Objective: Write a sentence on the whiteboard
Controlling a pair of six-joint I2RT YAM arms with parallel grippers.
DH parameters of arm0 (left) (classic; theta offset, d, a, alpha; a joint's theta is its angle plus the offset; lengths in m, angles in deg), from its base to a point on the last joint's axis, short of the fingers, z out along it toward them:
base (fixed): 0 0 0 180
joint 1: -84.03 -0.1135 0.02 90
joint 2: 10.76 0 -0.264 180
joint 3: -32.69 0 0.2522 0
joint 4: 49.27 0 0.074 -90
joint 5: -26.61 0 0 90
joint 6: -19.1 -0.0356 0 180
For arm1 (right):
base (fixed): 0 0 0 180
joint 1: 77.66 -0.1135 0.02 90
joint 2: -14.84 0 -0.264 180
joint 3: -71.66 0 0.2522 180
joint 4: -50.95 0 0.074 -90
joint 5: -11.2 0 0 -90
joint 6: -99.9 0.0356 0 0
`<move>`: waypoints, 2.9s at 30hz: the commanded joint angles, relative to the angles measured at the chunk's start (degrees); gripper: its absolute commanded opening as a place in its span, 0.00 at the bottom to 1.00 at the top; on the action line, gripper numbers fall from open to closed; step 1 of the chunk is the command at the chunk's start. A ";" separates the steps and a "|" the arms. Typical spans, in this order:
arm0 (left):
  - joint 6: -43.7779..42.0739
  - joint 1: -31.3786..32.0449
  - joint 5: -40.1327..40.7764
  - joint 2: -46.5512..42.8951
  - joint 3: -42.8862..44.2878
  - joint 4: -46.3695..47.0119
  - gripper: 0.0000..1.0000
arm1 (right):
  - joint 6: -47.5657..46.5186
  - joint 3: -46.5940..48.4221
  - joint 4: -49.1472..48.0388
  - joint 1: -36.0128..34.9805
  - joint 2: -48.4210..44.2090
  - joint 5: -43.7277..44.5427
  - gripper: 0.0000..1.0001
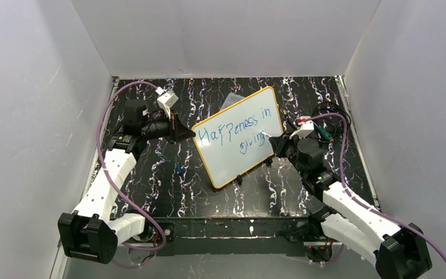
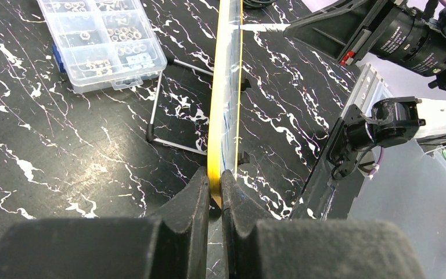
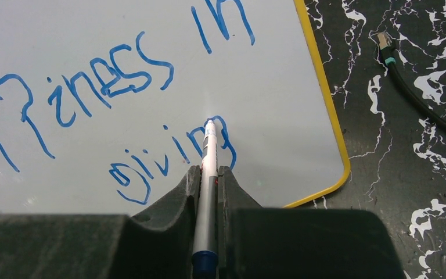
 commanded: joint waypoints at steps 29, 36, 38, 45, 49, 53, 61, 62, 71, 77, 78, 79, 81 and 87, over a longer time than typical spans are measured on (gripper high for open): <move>-1.65 0.39 -2.25 -1.35 -0.18 0.75 0.00 | 0.58 -2.40 3.07 -0.09 -2.12 1.29 0.01; -1.68 0.33 -2.28 -1.21 -0.20 0.75 0.00 | 0.24 -1.15 0.63 -0.10 -1.04 1.46 0.01; -1.68 0.39 -2.29 -1.07 -0.14 0.75 0.00 | -0.02 -0.36 -0.30 -0.15 -0.52 1.48 0.01; -1.67 0.35 -2.29 -1.10 -0.10 0.77 0.00 | -0.65 2.03 -2.47 -0.12 1.49 0.66 0.01; -1.68 0.39 -2.29 -1.14 -0.09 0.75 0.00 | -0.72 2.72 -2.73 -0.14 1.74 0.36 0.01; -1.68 0.39 -2.29 -1.08 -0.09 0.75 0.00 | -0.68 2.95 -2.77 -0.14 1.78 -0.06 0.01; -1.68 0.39 -2.29 -1.17 -0.09 0.75 0.00 | -0.32 2.48 -2.73 -0.14 1.53 -0.61 0.01; -1.67 0.39 -2.29 -1.20 -0.09 0.75 0.00 | -0.26 2.41 -2.69 -0.15 1.50 -0.62 0.01; -1.67 0.39 -2.29 -1.13 -0.09 0.75 0.00 | 0.67 1.64 -4.51 -0.11 0.83 -0.92 0.01; -1.68 0.39 -2.29 -1.18 -0.09 0.75 0.00 | 0.56 1.25 -3.23 -0.15 0.81 -1.15 0.01; -1.65 0.37 -2.29 -1.15 -0.09 0.75 0.00 | 0.55 0.96 -2.83 -0.11 0.66 -0.97 0.01; -1.67 0.39 -2.29 -1.21 -0.13 0.75 0.00 | 0.58 0.63 -2.16 -0.14 0.52 -0.66 0.01; -1.68 0.40 -2.29 -1.17 -0.09 0.75 0.00 | 0.47 -0.07 -1.19 -0.13 0.34 -0.34 0.01; -1.68 0.39 -2.29 -1.15 -0.09 0.75 0.00 | 0.63 -1.97 -0.05 -0.13 0.28 -0.17 0.01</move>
